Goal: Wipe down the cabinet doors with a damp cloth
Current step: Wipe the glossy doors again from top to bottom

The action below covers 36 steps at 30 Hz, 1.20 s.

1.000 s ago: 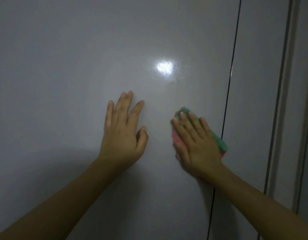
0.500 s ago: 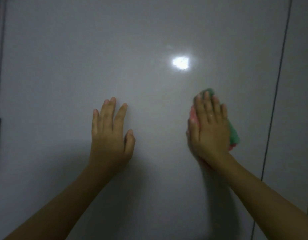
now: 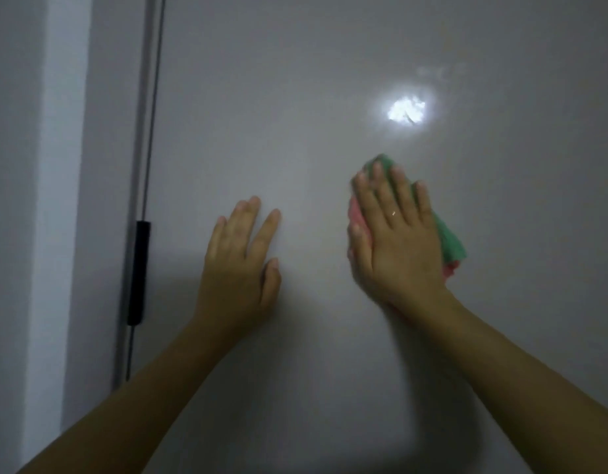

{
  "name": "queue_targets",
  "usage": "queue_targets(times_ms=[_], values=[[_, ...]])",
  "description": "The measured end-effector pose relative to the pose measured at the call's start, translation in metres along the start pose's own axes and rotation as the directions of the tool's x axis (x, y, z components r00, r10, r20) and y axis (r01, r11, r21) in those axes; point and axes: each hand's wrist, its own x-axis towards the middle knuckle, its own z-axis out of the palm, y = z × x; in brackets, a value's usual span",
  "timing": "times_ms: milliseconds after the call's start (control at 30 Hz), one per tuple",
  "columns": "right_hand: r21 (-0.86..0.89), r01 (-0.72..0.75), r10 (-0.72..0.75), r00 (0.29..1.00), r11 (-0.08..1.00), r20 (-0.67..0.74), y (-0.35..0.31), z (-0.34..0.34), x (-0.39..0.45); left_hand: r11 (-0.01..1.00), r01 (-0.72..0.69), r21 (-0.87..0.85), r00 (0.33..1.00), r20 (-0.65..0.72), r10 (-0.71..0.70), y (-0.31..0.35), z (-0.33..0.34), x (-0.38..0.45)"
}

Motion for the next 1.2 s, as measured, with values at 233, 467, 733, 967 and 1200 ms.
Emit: queue_targets(times_ms=[233,467,733,967,1200], values=[[0.024,0.320,-0.321,0.945,0.947,0.067,-0.059,0.018,-0.019,0.999,-0.032,-0.013,0.999,-0.012,0.032,-0.030,-0.014,0.000],[-0.006,-0.008,0.008,1.000,1.000,-0.003,-0.087,0.017,0.031,0.974,0.132,0.186,0.991,-0.058,-0.124,-0.090,-0.029,-0.025],[0.105,0.487,-0.497,0.862,0.867,0.104,-0.158,0.041,-0.029,0.982,0.111,0.156,0.991,-0.089,-0.098,-0.104,-0.026,-0.038],[0.011,-0.017,0.018,1.000,1.000,-0.017,-0.152,0.036,0.001,0.986,0.122,0.117,0.989,-0.097,-0.111,-0.104,-0.027,-0.038],[0.040,0.389,-0.391,0.916,0.921,0.092,-0.119,0.034,-0.085,0.971,0.132,0.199,0.991,-0.038,-0.127,-0.101,-0.028,-0.045]])
